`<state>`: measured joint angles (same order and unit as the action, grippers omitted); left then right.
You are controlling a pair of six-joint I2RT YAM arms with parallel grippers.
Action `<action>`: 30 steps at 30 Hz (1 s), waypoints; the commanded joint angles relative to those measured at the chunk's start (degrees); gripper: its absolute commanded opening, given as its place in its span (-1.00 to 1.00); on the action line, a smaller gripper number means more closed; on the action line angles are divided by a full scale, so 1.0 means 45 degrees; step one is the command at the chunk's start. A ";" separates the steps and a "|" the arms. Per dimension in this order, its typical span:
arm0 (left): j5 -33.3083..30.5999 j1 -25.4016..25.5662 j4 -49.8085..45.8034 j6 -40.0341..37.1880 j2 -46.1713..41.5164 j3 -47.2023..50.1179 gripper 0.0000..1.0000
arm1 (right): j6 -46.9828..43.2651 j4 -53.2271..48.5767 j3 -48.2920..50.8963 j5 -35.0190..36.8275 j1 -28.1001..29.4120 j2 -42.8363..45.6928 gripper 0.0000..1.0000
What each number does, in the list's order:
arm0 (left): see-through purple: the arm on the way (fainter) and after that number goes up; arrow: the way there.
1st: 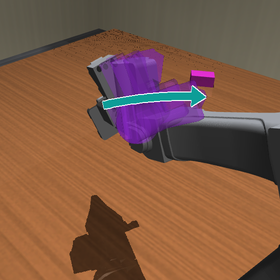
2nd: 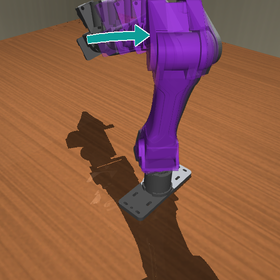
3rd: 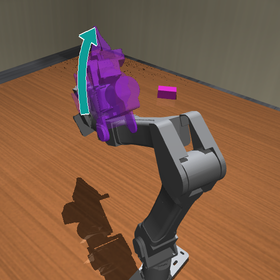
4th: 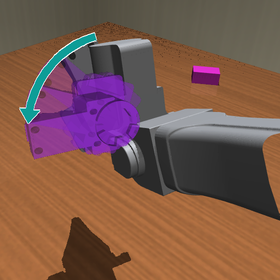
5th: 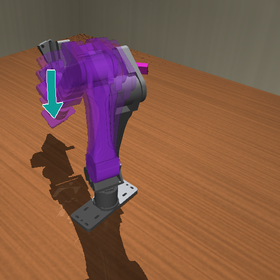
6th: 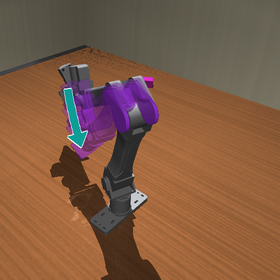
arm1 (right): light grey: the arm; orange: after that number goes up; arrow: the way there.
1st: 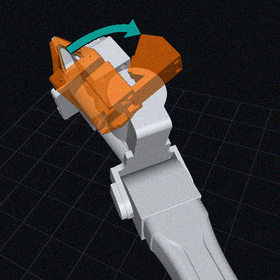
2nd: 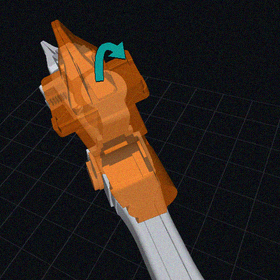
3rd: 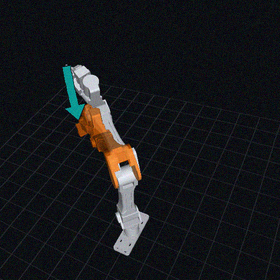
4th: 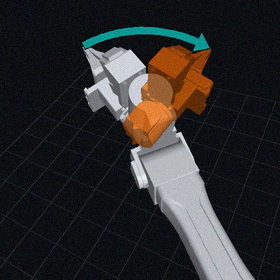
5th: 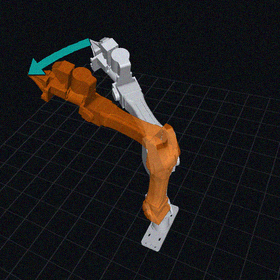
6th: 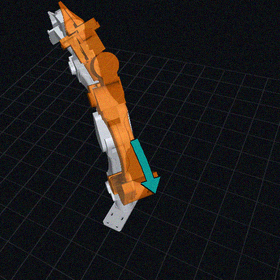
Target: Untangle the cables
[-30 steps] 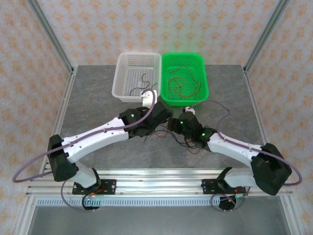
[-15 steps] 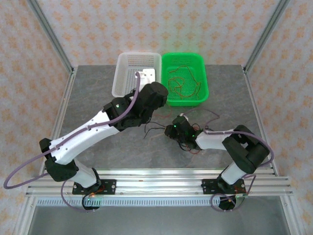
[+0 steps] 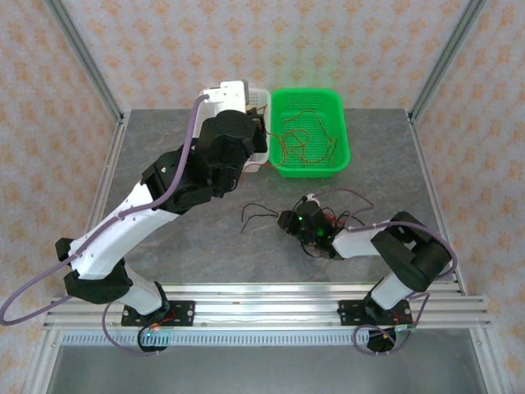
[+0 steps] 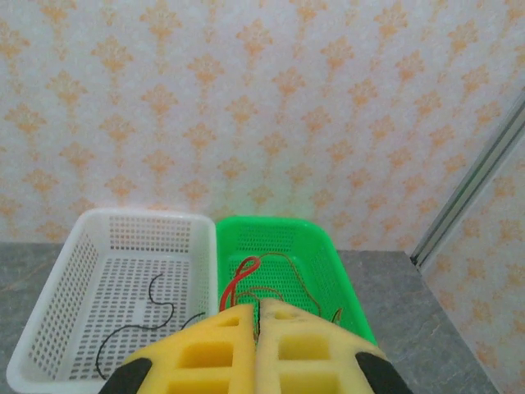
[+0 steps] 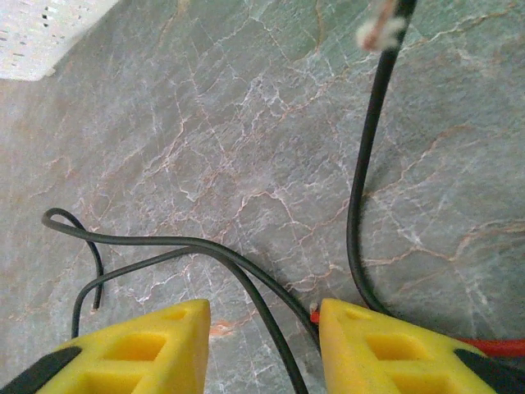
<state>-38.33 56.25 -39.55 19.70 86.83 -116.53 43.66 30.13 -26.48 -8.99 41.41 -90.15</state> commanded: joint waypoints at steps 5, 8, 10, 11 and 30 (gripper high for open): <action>0.0885 -0.0493 0.2582 -0.1615 0.0262 -0.0259 -1.00 | 0.0320 -0.1610 0.0845 -0.0161 0.0066 0.0045 -0.20; 0.1377 -0.0709 0.3759 -0.2185 0.0362 -0.0001 -1.00 | 0.0092 -0.1954 0.0758 -0.0165 0.0170 0.0458 -0.17; 0.1737 -0.0880 0.4476 -0.2519 0.0502 0.0094 -1.00 | -0.0114 -0.2297 0.0672 -0.0126 0.0193 0.0887 -0.13; 0.1945 -0.0979 0.4839 -0.2671 0.0602 0.0105 -1.00 | -0.0232 -0.2518 0.0631 -0.0065 0.0188 0.1178 -0.10; 0.3916 -0.2241 1.0455 -0.3754 0.4333 -0.0242 -1.00 | -0.1519 -0.7649 0.0474 0.1050 0.0193 0.8425 0.35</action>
<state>-23.18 47.13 1.56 3.90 104.20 -115.37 37.80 0.86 -24.32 -6.15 41.98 -54.30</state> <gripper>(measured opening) 0.042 0.672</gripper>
